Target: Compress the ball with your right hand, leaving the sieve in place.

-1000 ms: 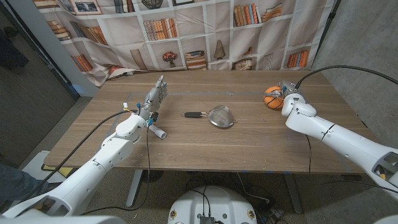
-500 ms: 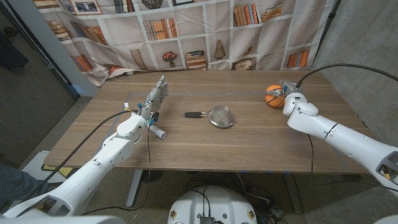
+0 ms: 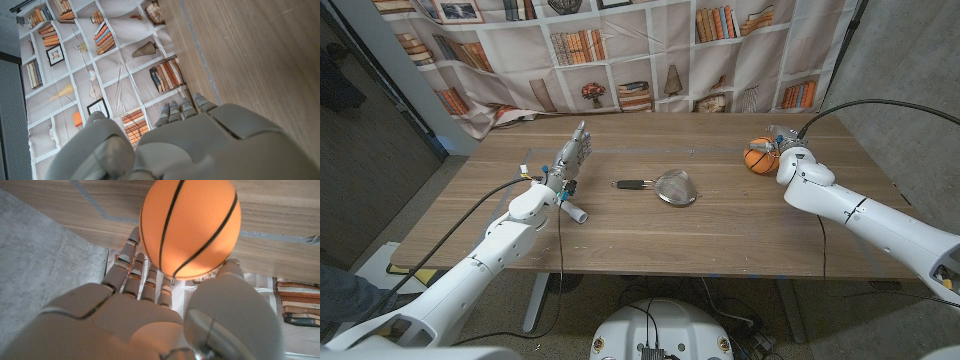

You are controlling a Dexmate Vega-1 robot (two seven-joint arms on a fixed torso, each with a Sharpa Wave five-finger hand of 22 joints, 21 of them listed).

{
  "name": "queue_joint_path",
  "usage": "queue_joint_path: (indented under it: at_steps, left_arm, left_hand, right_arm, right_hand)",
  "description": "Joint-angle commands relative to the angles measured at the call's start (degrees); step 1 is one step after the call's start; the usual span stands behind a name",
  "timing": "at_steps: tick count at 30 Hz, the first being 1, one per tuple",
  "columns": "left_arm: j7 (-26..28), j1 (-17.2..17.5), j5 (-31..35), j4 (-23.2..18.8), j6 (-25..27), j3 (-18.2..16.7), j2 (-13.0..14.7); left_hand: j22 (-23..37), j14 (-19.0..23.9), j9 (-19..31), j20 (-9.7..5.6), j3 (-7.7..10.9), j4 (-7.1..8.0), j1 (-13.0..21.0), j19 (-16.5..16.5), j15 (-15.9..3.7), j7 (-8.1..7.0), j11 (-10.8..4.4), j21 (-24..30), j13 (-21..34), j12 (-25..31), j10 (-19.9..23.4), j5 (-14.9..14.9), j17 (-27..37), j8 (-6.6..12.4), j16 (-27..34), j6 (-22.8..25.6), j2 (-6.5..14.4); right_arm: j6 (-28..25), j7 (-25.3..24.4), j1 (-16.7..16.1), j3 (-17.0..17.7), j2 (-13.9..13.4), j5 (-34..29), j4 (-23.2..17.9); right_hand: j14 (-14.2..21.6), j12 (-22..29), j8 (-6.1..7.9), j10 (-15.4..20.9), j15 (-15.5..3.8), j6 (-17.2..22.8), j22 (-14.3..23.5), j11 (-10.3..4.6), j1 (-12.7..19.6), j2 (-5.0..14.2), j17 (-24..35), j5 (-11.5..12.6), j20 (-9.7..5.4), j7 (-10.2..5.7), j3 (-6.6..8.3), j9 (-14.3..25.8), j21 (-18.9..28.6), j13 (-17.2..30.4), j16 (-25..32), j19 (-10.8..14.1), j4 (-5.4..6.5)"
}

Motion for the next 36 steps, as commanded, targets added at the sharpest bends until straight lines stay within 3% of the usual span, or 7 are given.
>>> queue_joint_path:
  at_steps: [1,11,20,23,24,29,36]
  left_arm:
    - [-0.38,-0.12,-0.04,0.17,-0.03,-0.1,0.26]
    - [-0.79,-0.25,-0.08,0.27,-0.12,-0.12,0.42]
    - [-1.11,-0.04,-0.45,0.66,-0.44,-0.26,0.31]
    - [-1.27,0.1,-0.53,0.82,-0.66,-0.31,0.33]
    - [-1.26,0.17,-0.57,0.82,-0.7,-0.35,0.33]
    - [-1.49,0.42,-0.57,0.71,-0.95,-0.51,0.65]
    - [-1.75,0.89,-0.82,0.32,-0.98,-0.75,1.08]
  left_hand:
    - [0.29,-0.16,0.29,0.04,-0.25,0.05,0.29,0.04,-0.06,-0.05,0.08,0.1,0.15,-0.09,0.42,-0.02,0.11,-0.02,0.01,0.07,0.24]
    - [0.29,-0.2,0.29,0.14,-0.26,0.01,0.45,0.04,-0.04,-0.02,0.12,0.1,0.15,-0.1,0.46,-0.07,0.11,-0.01,-0.01,0.18,0.39]
    - [0.29,-0.21,0.29,0.18,-0.28,-0.01,0.56,0.02,-0.08,-0.06,0.01,0.09,0.15,-0.11,0.45,-0.11,0.11,0.01,-0.02,0.29,0.49]
    - [0.29,-0.19,0.29,0.17,-0.28,-0.01,0.6,-0.05,-0.1,-0.08,0.04,0.06,0.15,-0.12,0.45,-0.13,0.11,-0.01,-0.01,0.25,0.52]
    - [0.29,-0.17,0.29,0.19,-0.29,-0.02,0.61,-0.05,-0.06,-0.07,0.04,0.06,0.15,-0.12,0.45,-0.13,0.11,0.0,-0.01,0.29,0.53]
    - [0.29,-0.23,0.3,0.13,-0.31,-0.03,0.66,-0.11,-0.06,-0.04,0.12,0.04,0.16,-0.15,0.39,-0.16,0.11,-0.02,-0.03,0.28,0.57]
    - [0.29,-0.23,0.3,0.19,-0.36,-0.05,0.73,-0.13,-0.02,-0.12,0.01,0.03,0.16,-0.15,0.42,-0.2,0.12,-0.08,-0.03,0.17,0.6]
  right_arm:
    - [-1.61,2.55,1.38,-1.88,-0.05,-0.34,1.0]
    - [-0.53,0.66,0.32,-1.04,-0.95,-0.85,-1.21]
    - [0.33,-1.59,-1.2,0.64,-1.64,-2.16,-5.08]
    - [2.7,-3.85,-3.13,3.2,-1.54,-0.56,-6.1]
    - [3.75,-5.19,-4.01,4.25,-1.36,0.0,-6.35]
    - [18.16,-18.68,-11.98,13.22,1.24,5.72,-5.85]
    - [28.23,-24.43,-15.87,17.18,2.66,7.92,-6.0]
  right_hand:
    - [-1.21,-0.08,-0.08,-1.1,0.3,-1.25,0.08,0.31,-0.63,-0.18,-0.08,0.37,1.06,0.14,-0.51,-0.05,-0.66,-0.02,-0.32,-0.1,0.12]
    - [-2.46,-0.01,-0.01,-2.44,0.73,-2.83,0.11,0.31,-1.46,-0.19,-0.04,0.49,1.95,0.21,-0.82,-0.13,-1.56,-0.12,-0.2,-0.63,0.36]
    - [-5.85,0.33,0.38,-4.6,2.28,-4.89,0.18,-0.12,-5.26,-1.3,-0.03,0.52,4.82,0.08,-2.57,-0.19,-3.97,-0.25,-0.16,-3.0,1.67]
    - [-6.59,0.86,0.78,-4.66,1.91,-5.02,0.33,-0.15,-9.02,-1.08,0.06,0.47,4.68,0.06,-3.76,-0.22,-5.58,-0.29,0.19,-4.88,3.4]
    - [-7.0,0.98,0.93,-4.76,1.48,-4.92,0.38,-0.14,-10.29,-0.84,0.09,0.48,4.28,0.08,-4.1,-0.23,-6.24,-0.31,0.22,-5.77,4.0]
    - [-2.73,2.7,2.35,-1.53,-0.8,-1.07,0.64,0.39,-12.6,-0.35,-0.07,0.81,-4.67,0.1,-4.89,-0.49,-6.32,-0.45,1.51,-2.25,4.57]
    - [1.36,4.21,3.09,2.76,-3.24,2.5,0.68,0.75,-11.85,-0.41,-0.21,1.05,-8.37,0.34,-4.88,-0.7,-6.01,-0.59,2.04,1.15,3.74]
